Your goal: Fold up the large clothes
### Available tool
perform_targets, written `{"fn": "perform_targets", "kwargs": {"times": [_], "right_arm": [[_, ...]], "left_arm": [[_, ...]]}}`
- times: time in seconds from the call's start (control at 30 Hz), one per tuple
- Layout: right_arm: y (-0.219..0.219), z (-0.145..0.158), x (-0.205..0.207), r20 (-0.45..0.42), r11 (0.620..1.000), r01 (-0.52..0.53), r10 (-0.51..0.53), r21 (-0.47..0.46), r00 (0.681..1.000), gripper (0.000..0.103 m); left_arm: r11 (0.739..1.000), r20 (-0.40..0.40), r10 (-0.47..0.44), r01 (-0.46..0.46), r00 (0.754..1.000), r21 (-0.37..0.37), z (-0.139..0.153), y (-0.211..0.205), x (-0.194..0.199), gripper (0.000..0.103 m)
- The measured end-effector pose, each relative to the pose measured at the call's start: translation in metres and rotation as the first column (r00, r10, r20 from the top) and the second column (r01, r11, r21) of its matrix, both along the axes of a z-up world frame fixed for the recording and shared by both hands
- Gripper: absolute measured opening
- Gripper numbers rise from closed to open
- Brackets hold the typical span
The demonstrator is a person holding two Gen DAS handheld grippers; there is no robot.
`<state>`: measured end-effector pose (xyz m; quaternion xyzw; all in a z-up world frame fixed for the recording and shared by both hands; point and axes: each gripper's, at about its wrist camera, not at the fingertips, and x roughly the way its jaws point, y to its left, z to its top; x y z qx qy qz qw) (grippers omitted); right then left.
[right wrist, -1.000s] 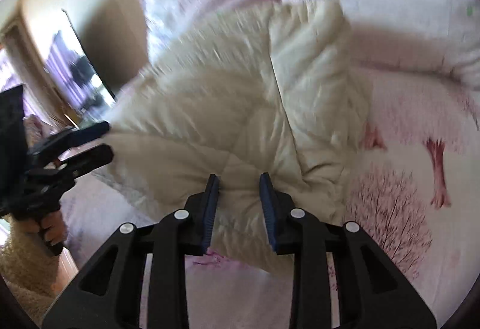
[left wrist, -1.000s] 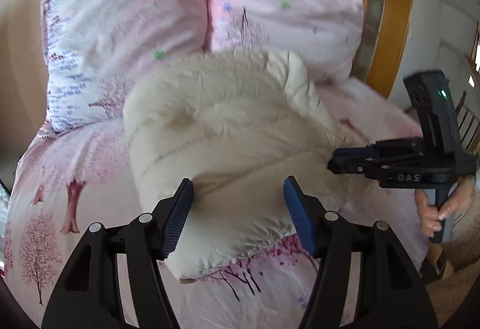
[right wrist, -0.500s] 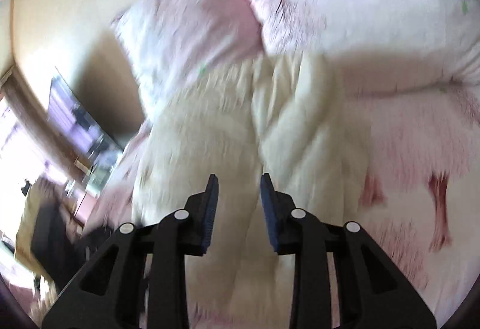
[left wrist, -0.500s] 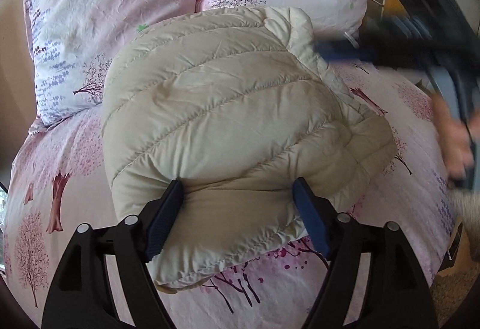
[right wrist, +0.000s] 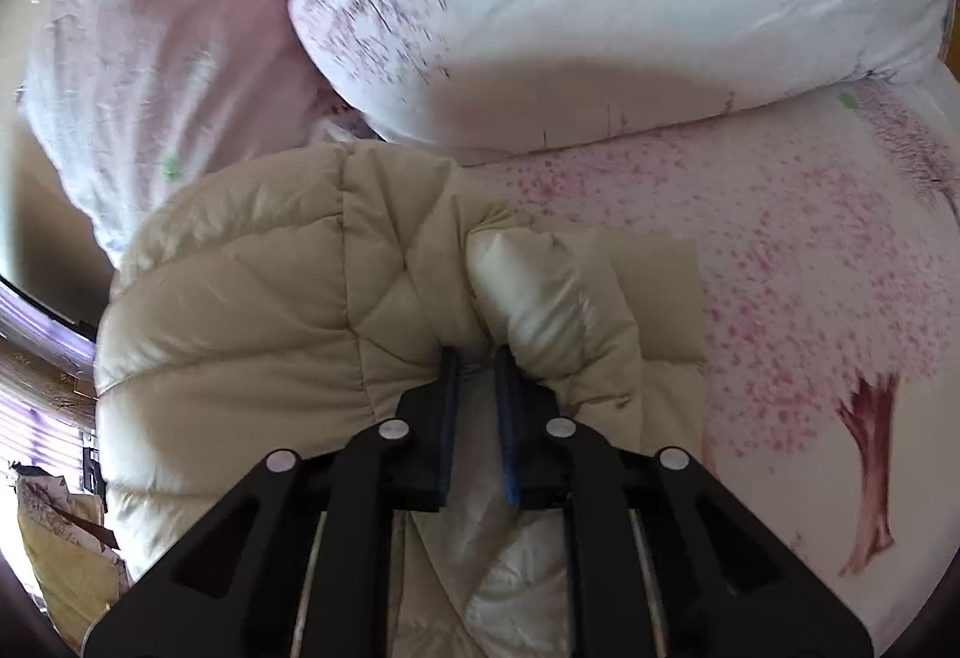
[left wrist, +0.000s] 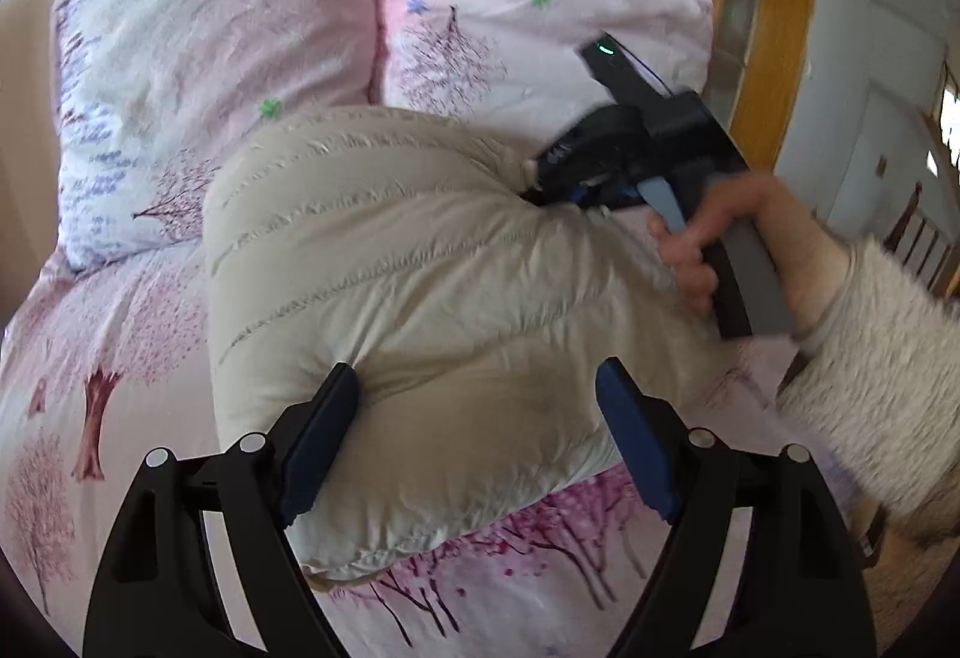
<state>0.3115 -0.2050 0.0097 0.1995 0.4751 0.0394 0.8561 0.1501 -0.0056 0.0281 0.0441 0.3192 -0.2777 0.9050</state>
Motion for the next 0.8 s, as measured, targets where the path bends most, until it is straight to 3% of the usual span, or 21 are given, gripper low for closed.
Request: {"fn": "perform_targets", "kwargs": {"times": [0.1, 0.13, 0.23, 0.43, 0.53, 0.63, 0.67, 0.73, 0.77, 0.8], "right_arm": [[0.003, 0.019, -0.045, 0.115, 0.997, -0.07, 0.066, 0.03, 0.991, 0.034], [0.007, 0.025, -0.07, 0.159, 0.994, -0.104, 0.099, 0.026, 0.982, 0.036], [0.013, 0.028, -0.123, 0.208, 0.985, -0.173, 0.166, 0.015, 0.964, 0.036], [0.026, 0.001, -0.17, 0.143, 0.98, -0.184, 0.194, -0.08, 0.971, 0.036], [0.021, -0.025, -0.163, 0.094, 0.985, -0.164, 0.168, -0.047, 0.981, 0.036], [0.018, -0.031, -0.158, 0.092, 0.987, -0.152, 0.156, -0.043, 0.984, 0.036], [0.018, -0.027, -0.161, 0.1, 0.988, -0.145, 0.15, -0.052, 0.984, 0.04], [0.021, -0.016, -0.172, 0.139, 0.986, -0.129, 0.142, -0.104, 0.98, 0.06], [0.024, -0.008, -0.181, 0.169, 0.984, -0.12, 0.142, -0.136, 0.975, 0.077], [0.026, 0.0, -0.193, 0.207, 0.98, -0.104, 0.139, -0.171, 0.969, 0.089]], "left_arm": [[0.998, 0.025, 0.054, -0.053, 0.998, -0.022, 0.01, 0.013, -0.011, 0.096], [0.997, 0.035, 0.07, -0.07, 0.997, -0.017, 0.011, 0.015, -0.016, 0.102], [0.988, 0.081, 0.151, -0.151, 0.985, 0.0, 0.015, 0.024, -0.032, 0.102], [0.974, 0.021, 0.228, -0.228, 0.973, -0.009, 0.006, 0.042, -0.045, 0.102], [0.965, -0.026, 0.261, -0.261, 0.965, 0.007, -0.005, 0.047, -0.05, 0.102], [0.952, -0.083, 0.305, -0.304, 0.949, 0.022, -0.018, 0.053, -0.049, 0.102], [0.946, -0.103, 0.323, -0.321, 0.941, 0.034, -0.022, 0.055, -0.048, 0.102], [0.932, -0.12, 0.361, -0.354, 0.925, 0.073, -0.028, 0.057, -0.049, 0.102], [0.925, -0.113, 0.378, -0.369, 0.919, 0.094, -0.031, 0.057, -0.049, 0.102], [0.922, -0.108, 0.384, -0.374, 0.917, 0.102, -0.032, 0.057, -0.051, 0.102]]}}
